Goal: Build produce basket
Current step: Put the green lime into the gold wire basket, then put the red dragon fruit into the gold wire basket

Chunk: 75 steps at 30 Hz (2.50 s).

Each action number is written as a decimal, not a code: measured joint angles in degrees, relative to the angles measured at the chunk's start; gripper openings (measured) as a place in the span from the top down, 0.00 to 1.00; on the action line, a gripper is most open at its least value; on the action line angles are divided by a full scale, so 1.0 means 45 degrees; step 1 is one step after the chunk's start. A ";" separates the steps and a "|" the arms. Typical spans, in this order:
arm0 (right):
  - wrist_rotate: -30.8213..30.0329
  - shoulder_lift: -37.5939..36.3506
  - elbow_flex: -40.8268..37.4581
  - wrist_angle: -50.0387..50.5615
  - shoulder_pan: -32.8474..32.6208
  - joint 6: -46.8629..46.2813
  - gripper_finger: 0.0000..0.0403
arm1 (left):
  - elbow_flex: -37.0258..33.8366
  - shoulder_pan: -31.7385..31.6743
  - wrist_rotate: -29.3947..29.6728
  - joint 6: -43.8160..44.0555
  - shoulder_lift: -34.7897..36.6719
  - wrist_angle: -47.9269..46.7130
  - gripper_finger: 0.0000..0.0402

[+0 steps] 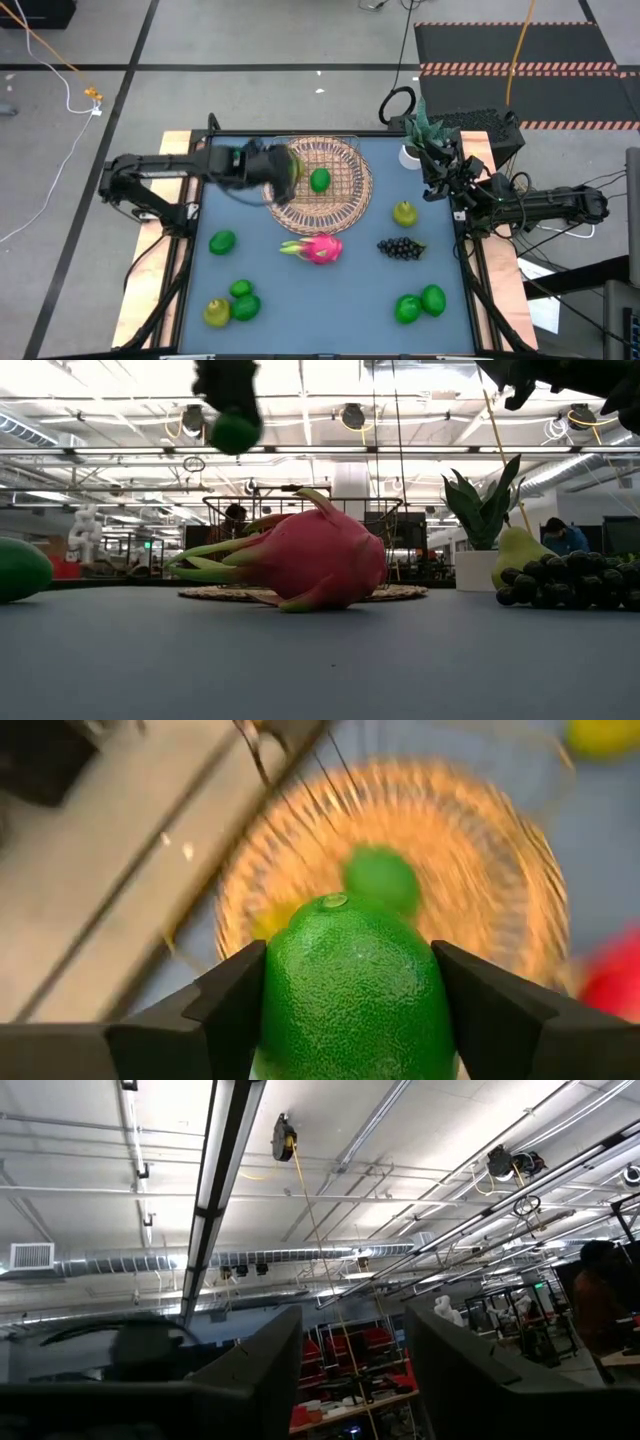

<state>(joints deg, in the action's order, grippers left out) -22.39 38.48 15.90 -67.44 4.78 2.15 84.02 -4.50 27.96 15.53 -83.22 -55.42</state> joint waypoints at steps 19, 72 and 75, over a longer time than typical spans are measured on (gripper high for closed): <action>-0.0266 -0.0001 0.0000 0.0049 0.0000 0.0458 0.58 | -0.1898 -0.4019 -0.5330 -0.4121 -0.4629 0.9482 0.32; -0.0379 0.0015 0.0000 0.0199 0.0015 0.0983 0.58 | -0.1874 0.3696 -0.4860 -0.4357 -0.2888 0.6748 0.10; -0.0393 0.0013 0.0000 0.0251 0.0015 0.1113 0.58 | -0.1879 0.3699 -0.4855 -0.3795 -0.3724 0.6632 0.10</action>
<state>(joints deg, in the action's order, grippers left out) -24.16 38.54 15.90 -66.31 4.84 7.16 75.57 12.14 6.11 -1.55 -99.97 -25.58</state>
